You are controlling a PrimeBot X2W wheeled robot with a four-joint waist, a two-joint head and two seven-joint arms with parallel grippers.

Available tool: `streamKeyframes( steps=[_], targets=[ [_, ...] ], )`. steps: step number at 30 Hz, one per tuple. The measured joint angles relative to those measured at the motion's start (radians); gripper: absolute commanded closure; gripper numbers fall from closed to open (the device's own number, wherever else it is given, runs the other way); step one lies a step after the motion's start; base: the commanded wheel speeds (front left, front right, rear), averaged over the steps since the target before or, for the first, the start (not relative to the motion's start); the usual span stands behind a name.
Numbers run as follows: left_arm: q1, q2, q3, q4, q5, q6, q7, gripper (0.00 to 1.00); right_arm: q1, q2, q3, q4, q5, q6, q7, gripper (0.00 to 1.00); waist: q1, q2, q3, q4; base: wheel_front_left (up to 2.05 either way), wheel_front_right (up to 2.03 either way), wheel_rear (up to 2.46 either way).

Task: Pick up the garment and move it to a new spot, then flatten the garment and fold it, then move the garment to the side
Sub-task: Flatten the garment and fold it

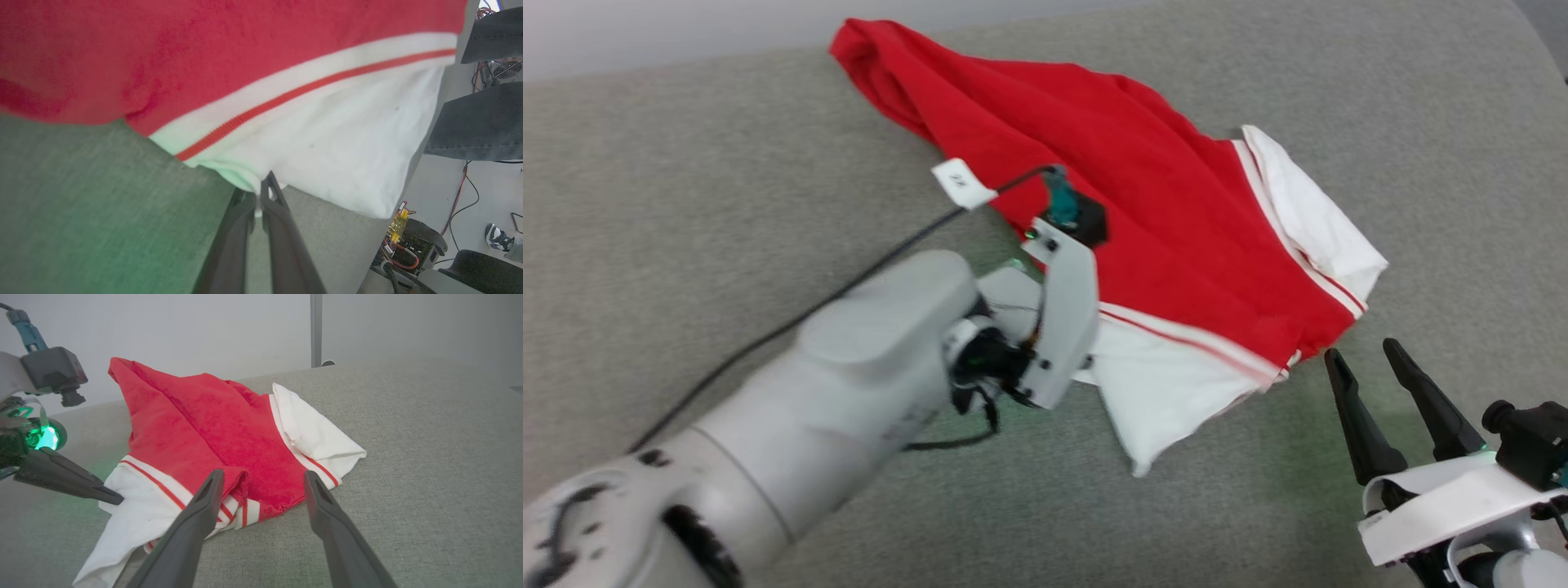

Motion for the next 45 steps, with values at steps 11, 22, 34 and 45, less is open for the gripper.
streamKeyframes(
  steps=[11,22,34,45],
  targets=[
    [-0.036,0.279,0.025,-0.1,-0.028,-0.001,0.061,1.0,0.039,-0.026,-0.03,-0.056,-0.016,0.0,0.065,0.0,0.0,0.0,-0.056,0.12,0.0,0.0,0.0],
    [-0.056,0.429,0.015,-0.04,0.064,0.013,0.024,1.0,0.054,-0.038,-0.053,-0.112,-0.022,0.0,0.112,0.0,0.0,0.0,-0.079,0.185,0.0,0.0,0.0],
    [-0.027,0.372,0.022,0.043,0.113,0.014,-0.131,0.0,0.056,-0.095,0.002,-0.122,-0.054,0.0,0.202,0.0,0.0,0.0,-0.087,0.195,0.0,0.0,0.0],
    [0.083,0.35,0.075,0.005,0.148,0.05,-0.478,0.0,-0.036,-0.295,0.134,-0.092,-0.056,0.0,0.413,0.0,0.0,0.0,-0.13,0.269,0.0,0.0,0.0]
  ],
)
